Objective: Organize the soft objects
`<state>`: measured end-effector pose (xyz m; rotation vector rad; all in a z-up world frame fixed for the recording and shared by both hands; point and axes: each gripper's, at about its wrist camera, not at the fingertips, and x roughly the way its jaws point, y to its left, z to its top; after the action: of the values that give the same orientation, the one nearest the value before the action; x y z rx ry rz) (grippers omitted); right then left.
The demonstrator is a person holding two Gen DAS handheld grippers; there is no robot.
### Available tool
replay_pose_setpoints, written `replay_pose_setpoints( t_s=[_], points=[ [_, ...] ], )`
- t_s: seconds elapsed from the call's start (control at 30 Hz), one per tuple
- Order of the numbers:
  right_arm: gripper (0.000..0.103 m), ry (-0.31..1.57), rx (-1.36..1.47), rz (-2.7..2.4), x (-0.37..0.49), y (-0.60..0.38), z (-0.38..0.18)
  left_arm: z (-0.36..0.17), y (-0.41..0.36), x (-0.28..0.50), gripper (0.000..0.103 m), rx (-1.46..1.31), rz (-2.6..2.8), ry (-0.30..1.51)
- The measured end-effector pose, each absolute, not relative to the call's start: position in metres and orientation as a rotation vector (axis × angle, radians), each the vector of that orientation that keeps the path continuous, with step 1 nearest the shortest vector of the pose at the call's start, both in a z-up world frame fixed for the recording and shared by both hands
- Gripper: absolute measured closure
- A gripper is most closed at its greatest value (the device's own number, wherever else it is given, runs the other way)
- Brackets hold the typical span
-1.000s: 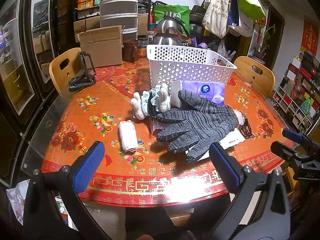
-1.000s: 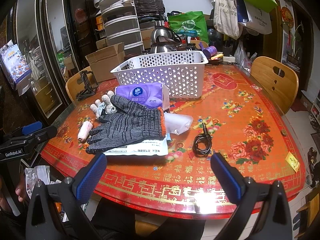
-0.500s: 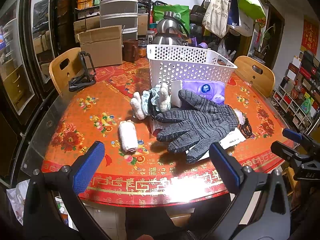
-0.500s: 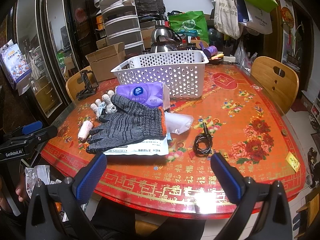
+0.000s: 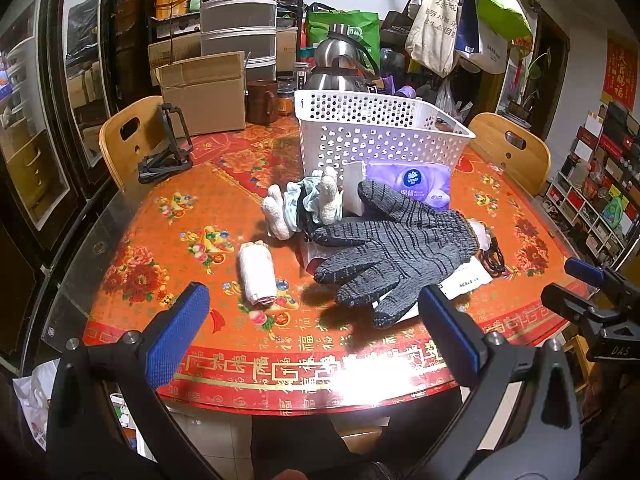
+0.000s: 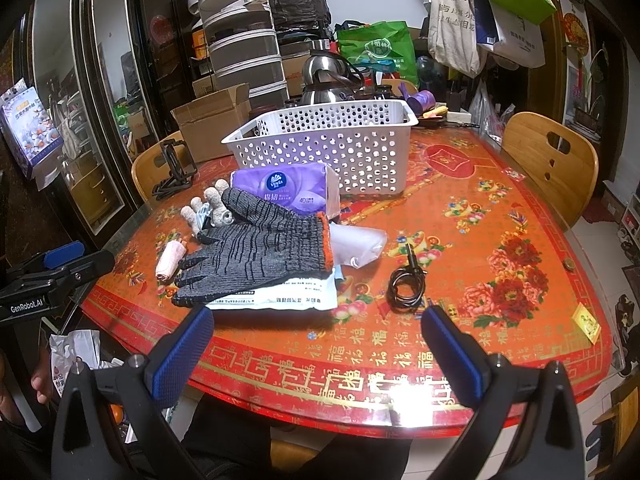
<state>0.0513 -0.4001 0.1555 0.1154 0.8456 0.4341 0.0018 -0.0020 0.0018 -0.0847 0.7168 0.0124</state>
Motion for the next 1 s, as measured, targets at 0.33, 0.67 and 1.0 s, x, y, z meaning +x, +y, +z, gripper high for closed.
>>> replay_pose_setpoints(
  t_s=[0.33,0.67,1.0],
  points=[
    [0.0,0.842,0.113,0.426,0.049,-0.397,0.153,0.003,0.001,0.002,0.0,-0.086,0.016,0.717],
    [0.0,0.764,0.138,0.269,0.072,-0.43,0.124,-0.021,0.026,0.022,0.0,-0.084,0.119,0.688],
    [0.012,0.973,0.101,0.239,0.111,-0.432,0.053,-0.093,0.07,0.071,0.0,-0.146,0.115,0.845]
  ],
)
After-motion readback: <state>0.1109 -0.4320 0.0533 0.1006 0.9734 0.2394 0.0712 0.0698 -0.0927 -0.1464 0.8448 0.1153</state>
